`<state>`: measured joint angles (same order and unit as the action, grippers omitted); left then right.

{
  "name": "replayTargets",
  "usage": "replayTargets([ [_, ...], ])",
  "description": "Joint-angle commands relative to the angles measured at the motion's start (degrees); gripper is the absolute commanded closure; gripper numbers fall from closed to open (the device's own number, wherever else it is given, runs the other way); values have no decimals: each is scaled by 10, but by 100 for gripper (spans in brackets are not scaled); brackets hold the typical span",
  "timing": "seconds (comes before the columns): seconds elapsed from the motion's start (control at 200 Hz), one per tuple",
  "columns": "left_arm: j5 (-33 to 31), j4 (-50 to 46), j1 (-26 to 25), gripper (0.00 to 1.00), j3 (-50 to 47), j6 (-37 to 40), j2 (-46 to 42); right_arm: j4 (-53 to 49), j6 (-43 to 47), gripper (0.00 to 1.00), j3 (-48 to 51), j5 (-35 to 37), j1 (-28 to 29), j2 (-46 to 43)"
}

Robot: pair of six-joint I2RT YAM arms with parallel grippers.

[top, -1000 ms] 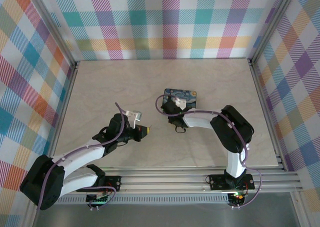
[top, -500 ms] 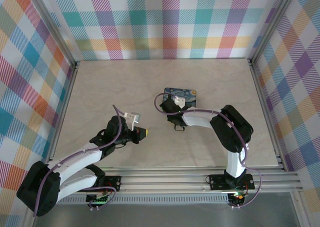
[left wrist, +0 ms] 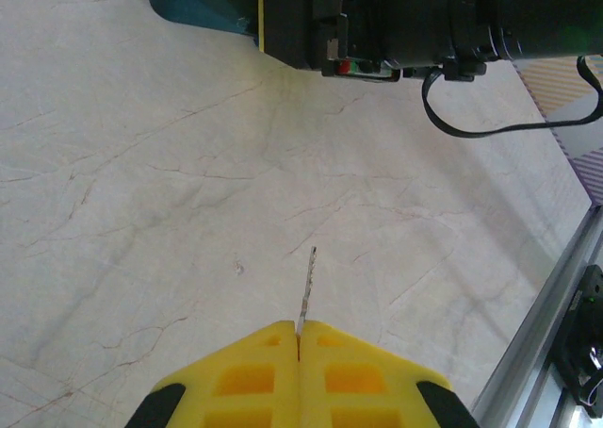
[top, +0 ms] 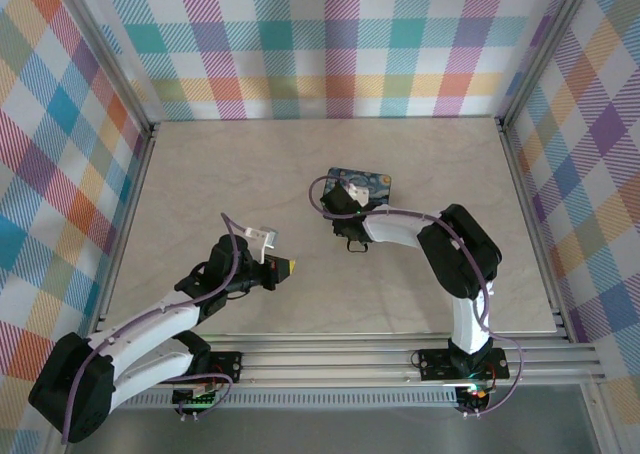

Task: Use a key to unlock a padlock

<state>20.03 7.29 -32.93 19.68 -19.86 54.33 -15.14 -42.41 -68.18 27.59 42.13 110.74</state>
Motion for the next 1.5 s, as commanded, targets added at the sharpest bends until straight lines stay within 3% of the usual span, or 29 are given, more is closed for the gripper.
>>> replayTargets([
  [0.0, 2, -12, -3, 100, -10, 9, -16, -11, 7, 81, -6, -25, -13, 17],
  [0.21, 8, -8, -3, 100, -8, 19, -13, -19, 28, 100, -2, -58, -17, -1],
  [0.45, 31, 4, -3, 100, 17, 48, 13, -86, 38, 100, 11, -149, -20, -60],
  [0.615, 52, 89, -19, 100, 16, 43, 48, -153, 41, 100, 9, -239, -30, -114],
  [0.805, 25, 172, -51, 100, 27, 31, 100, -217, 36, 100, 9, -328, -55, -176],
  [1.155, -18, 237, -128, 100, 91, 55, 209, -290, 45, 100, -17, -463, -102, -232],
  [1.5, -30, 337, -154, 100, 113, 26, 301, -284, 35, 100, -13, -503, -113, -243],
])
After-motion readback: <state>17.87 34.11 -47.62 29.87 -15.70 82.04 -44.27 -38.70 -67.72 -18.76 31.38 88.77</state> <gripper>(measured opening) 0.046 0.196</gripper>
